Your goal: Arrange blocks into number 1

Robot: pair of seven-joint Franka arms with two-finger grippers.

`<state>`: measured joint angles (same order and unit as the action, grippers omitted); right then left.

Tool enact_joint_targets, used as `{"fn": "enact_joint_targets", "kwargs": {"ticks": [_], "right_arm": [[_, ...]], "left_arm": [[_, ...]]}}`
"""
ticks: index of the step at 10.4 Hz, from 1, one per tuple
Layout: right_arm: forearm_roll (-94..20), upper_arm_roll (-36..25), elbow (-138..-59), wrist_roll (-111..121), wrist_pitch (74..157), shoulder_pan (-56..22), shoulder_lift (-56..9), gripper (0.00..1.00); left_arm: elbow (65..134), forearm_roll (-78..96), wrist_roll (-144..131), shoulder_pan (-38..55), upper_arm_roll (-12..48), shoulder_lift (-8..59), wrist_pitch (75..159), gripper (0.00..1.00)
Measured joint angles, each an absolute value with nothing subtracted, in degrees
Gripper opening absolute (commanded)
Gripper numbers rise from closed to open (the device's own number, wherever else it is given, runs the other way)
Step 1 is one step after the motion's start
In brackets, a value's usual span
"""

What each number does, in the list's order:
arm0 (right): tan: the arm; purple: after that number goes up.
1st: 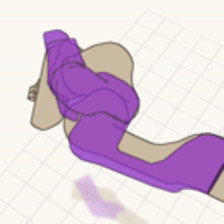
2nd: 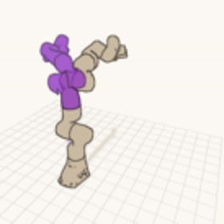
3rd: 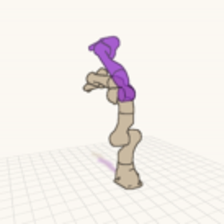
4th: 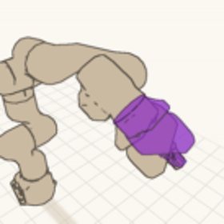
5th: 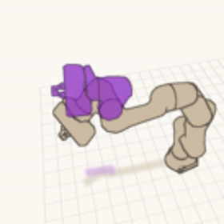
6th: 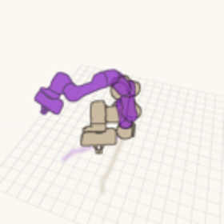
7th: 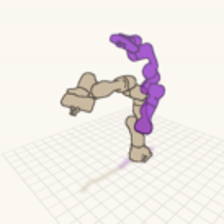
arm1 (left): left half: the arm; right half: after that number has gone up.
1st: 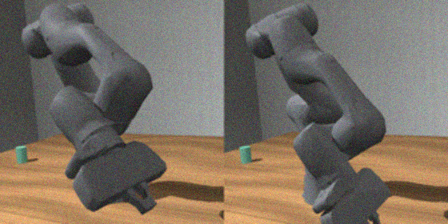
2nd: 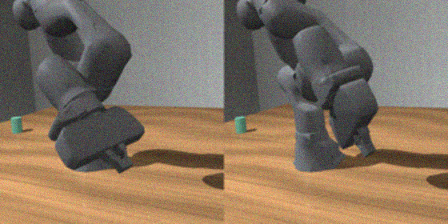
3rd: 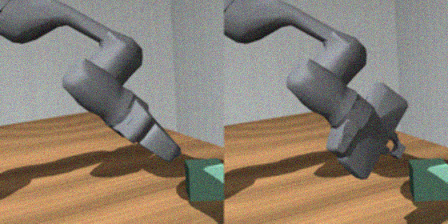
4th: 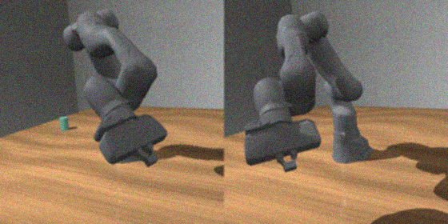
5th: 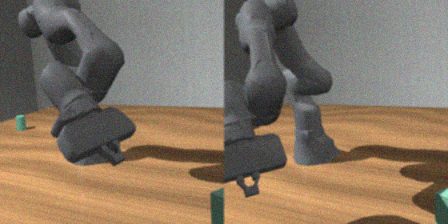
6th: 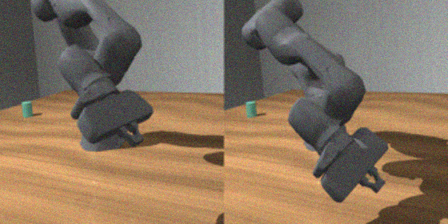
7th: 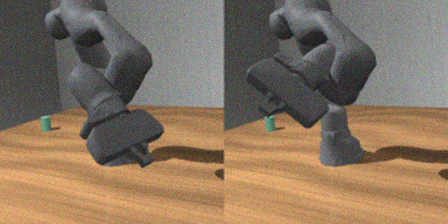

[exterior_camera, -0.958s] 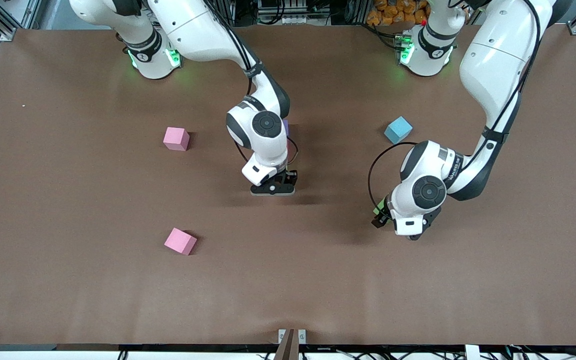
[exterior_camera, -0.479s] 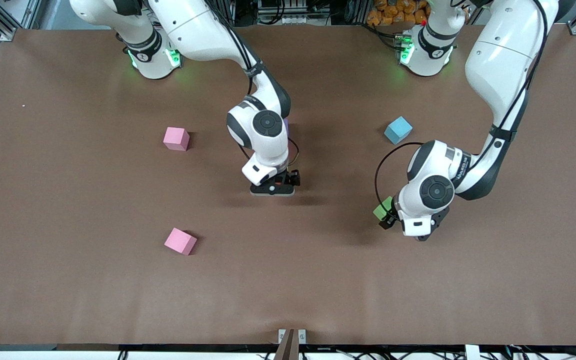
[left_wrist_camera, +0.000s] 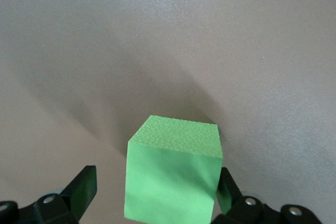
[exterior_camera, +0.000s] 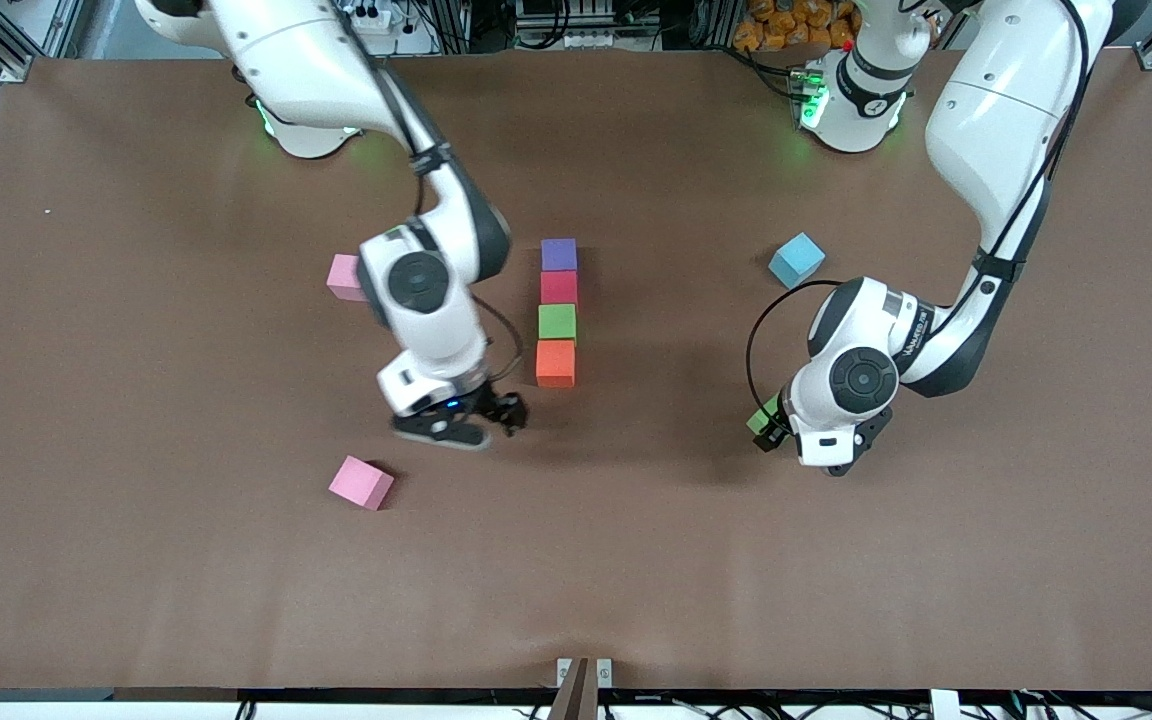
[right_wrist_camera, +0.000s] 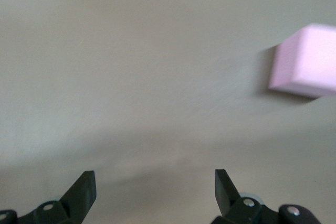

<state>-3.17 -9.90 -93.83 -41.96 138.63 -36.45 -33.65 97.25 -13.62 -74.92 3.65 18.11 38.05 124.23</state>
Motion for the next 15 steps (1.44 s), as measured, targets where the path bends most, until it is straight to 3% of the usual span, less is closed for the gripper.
{"fn": "enact_joint_targets", "kwargs": {"ticks": [2,6,7,8,15], "right_arm": [[-3.16,-6.2,-96.3,-41.13,136.69,-26.96,-29.4,1.0],[-3.14,-5.13,-97.18,-33.75,125.83,-16.76,-21.18,1.0],[-3.14,-5.07,-97.23,-30.57,122.76,-14.86,-19.03,1.0],[-3.14,-4.99,-97.29,-27.44,120.07,-13.15,-17.05,1.0],[-3.1,-4.83,-97.31,-11.03,107.81,-6.8,-8.22,1.0]], "left_arm": [[97.61,-14.29,-75.24,3.69,18.08,38.27,124.34,1.0],[97.72,-14.32,-76.13,3.81,18.08,39.41,126.22,1.0],[97.76,-14.4,-76.55,3.89,18.1,39.7,126.76,0.55],[97.78,-14.74,-76.71,3.97,18.1,39.99,126.95,0.01],[97.61,-16.76,-76.77,5.85,18.52,40.03,127.01,0.0]]}}
